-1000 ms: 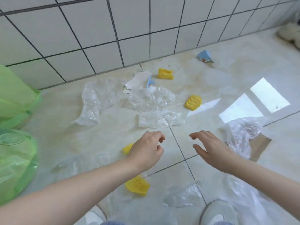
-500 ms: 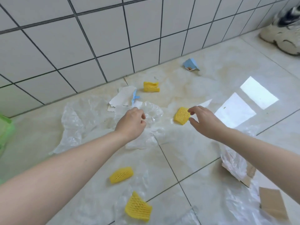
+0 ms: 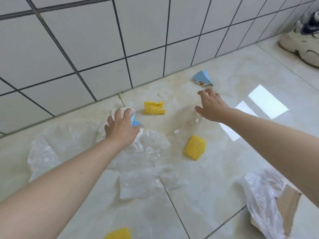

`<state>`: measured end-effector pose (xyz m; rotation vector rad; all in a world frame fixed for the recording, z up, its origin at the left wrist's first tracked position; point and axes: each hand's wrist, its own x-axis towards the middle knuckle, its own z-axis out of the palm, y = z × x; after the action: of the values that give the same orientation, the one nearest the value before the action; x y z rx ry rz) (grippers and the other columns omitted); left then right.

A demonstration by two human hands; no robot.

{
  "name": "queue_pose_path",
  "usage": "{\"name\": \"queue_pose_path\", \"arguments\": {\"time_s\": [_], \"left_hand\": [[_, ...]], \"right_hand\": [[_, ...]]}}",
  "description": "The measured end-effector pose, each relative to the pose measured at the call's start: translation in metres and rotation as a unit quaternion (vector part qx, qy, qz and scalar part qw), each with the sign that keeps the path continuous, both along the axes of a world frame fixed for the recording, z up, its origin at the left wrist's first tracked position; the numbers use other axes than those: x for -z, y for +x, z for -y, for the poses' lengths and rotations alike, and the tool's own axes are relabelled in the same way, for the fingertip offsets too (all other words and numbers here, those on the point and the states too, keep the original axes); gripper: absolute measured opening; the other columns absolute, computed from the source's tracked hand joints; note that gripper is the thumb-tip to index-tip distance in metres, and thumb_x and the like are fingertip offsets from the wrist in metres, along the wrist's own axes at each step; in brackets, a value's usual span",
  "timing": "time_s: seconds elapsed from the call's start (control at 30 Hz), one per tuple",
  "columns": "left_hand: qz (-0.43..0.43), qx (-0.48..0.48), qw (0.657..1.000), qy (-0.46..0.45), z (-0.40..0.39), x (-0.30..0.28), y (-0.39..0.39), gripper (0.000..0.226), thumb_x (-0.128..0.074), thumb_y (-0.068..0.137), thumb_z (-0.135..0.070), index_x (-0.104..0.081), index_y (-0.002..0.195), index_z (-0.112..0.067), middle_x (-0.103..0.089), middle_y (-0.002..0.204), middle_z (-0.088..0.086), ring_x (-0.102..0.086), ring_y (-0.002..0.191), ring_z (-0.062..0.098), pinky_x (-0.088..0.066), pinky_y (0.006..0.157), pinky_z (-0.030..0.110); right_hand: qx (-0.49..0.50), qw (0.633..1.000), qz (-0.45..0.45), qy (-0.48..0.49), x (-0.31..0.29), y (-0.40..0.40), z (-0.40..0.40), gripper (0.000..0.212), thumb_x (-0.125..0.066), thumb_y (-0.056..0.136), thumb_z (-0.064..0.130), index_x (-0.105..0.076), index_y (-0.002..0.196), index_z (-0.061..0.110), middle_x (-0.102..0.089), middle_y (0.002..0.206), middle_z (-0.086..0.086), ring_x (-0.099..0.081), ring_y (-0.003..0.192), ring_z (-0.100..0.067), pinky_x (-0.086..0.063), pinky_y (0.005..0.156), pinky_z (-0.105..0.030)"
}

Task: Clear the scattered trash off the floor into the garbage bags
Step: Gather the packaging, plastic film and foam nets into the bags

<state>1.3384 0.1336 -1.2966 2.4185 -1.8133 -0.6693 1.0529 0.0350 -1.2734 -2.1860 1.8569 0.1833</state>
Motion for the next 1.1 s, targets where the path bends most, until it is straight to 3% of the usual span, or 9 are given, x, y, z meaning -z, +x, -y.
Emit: {"name": "queue_pose_path", "arguments": {"time_s": [0.17, 0.3, 0.4, 0.5, 0.63, 0.8, 0.93, 1.03, 1.1], "left_hand": [[-0.008, -0.017, 1.0, 0.019, 0.009, 0.014, 0.01, 0.082, -0.055, 0.086, -0.049, -0.009, 0.149, -0.028, -0.012, 0.155, 0.005, -0.021, 0.136, 0.036, -0.027, 0.106, 0.05], [-0.01, -0.003, 1.0, -0.003, 0.01, 0.022, 0.017, 0.08, -0.056, 0.087, -0.045, -0.013, 0.15, -0.02, -0.024, 0.153, 0.005, -0.026, 0.133, 0.036, -0.032, 0.104, 0.043], [0.027, 0.016, 0.999, -0.039, 0.002, 0.028, 0.019, 0.077, -0.056, 0.086, -0.042, -0.021, 0.147, -0.012, -0.036, 0.147, 0.007, -0.034, 0.127, 0.034, -0.035, 0.102, 0.038], [0.032, 0.038, 0.997, -0.059, -0.004, 0.028, 0.017, 0.07, -0.053, 0.087, -0.029, -0.023, 0.147, -0.009, -0.04, 0.145, 0.008, -0.035, 0.128, 0.031, -0.028, 0.106, 0.033], [0.011, 0.03, 0.998, -0.058, -0.004, 0.02, 0.021, 0.063, -0.052, 0.086, -0.017, -0.031, 0.145, -0.012, -0.035, 0.148, 0.004, -0.034, 0.131, 0.028, -0.027, 0.107, 0.032], [-0.055, -0.034, 0.997, -0.053, 0.004, 0.01, 0.03, 0.042, -0.057, 0.085, -0.023, -0.055, 0.127, -0.018, -0.054, 0.129, 0.001, -0.048, 0.117, 0.026, -0.039, 0.091, 0.035], [-0.09, -0.084, 0.991, -0.054, 0.009, 0.0, 0.036, 0.024, -0.053, 0.083, -0.021, -0.067, 0.102, -0.022, -0.063, 0.086, 0.006, -0.055, 0.081, 0.028, -0.041, 0.061, 0.03], [-0.077, -0.051, 0.995, -0.042, 0.008, -0.002, 0.037, 0.027, -0.053, 0.08, -0.012, -0.069, 0.101, -0.019, -0.063, 0.086, 0.008, -0.056, 0.076, 0.027, -0.043, 0.057, 0.028], [-0.063, -0.023, 0.997, -0.03, 0.008, -0.003, 0.039, 0.033, -0.051, 0.078, -0.006, -0.07, 0.102, -0.019, -0.063, 0.086, 0.007, -0.055, 0.074, 0.024, -0.036, 0.051, 0.024]], "right_hand": [[0.013, 1.0, -0.026, -0.004, 0.017, -0.001, 0.043, 0.066, -0.054, 0.092, 0.036, -0.021, 0.143, 0.009, -0.016, 0.15, -0.018, -0.027, 0.13, -0.045, -0.035, 0.101, -0.051], [0.028, 0.999, -0.036, -0.017, 0.025, 0.004, 0.075, 0.074, -0.054, 0.091, 0.042, -0.014, 0.147, 0.016, -0.007, 0.155, -0.016, -0.023, 0.132, -0.044, -0.036, 0.101, -0.052], [0.043, 0.998, -0.047, 0.021, 0.032, 0.008, 0.093, 0.09, -0.055, 0.086, 0.053, -0.001, 0.15, 0.022, -0.002, 0.158, -0.011, -0.016, 0.136, -0.046, -0.028, 0.107, -0.053], [0.064, 0.995, -0.046, 0.058, 0.047, 0.009, 0.097, 0.095, -0.056, 0.08, 0.061, 0.0, 0.149, 0.026, -0.022, 0.15, -0.009, -0.027, 0.133, -0.048, -0.03, 0.103, -0.056], [0.022, 0.997, -0.067, -0.021, 0.057, 0.015, 0.084, 0.078, -0.05, 0.085, 0.054, -0.012, 0.145, 0.024, -0.039, 0.133, -0.014, -0.042, 0.12, -0.043, -0.031, 0.097, -0.056], [0.011, 0.989, -0.085, -0.117, 0.049, 0.006, 0.093, 0.073, -0.051, 0.089, 0.05, -0.019, 0.145, 0.016, -0.033, 0.136, -0.018, -0.037, 0.116, -0.038, -0.04, 0.091, -0.048], [0.05, 0.998, -0.045, -0.012, 0.044, -0.002, 0.107, 0.082, -0.051, 0.085, 0.06, -0.005, 0.148, 0.034, -0.011, 0.154, -0.01, -0.027, 0.127, -0.045, -0.035, 0.099, -0.05], [0.053, 0.997, -0.007, 0.049, 0.049, 0.001, 0.107, 0.077, -0.051, 0.085, 0.059, -0.01, 0.148, 0.039, -0.013, 0.153, -0.007, -0.033, 0.123, -0.047, -0.032, 0.101, -0.049], [0.038, 0.999, -0.005, 0.025, 0.051, 0.008, 0.101, 0.072, -0.053, 0.085, 0.056, -0.016, 0.145, 0.041, -0.025, 0.146, -0.006, -0.039, 0.117, -0.044, -0.035, 0.097, -0.049]]}}
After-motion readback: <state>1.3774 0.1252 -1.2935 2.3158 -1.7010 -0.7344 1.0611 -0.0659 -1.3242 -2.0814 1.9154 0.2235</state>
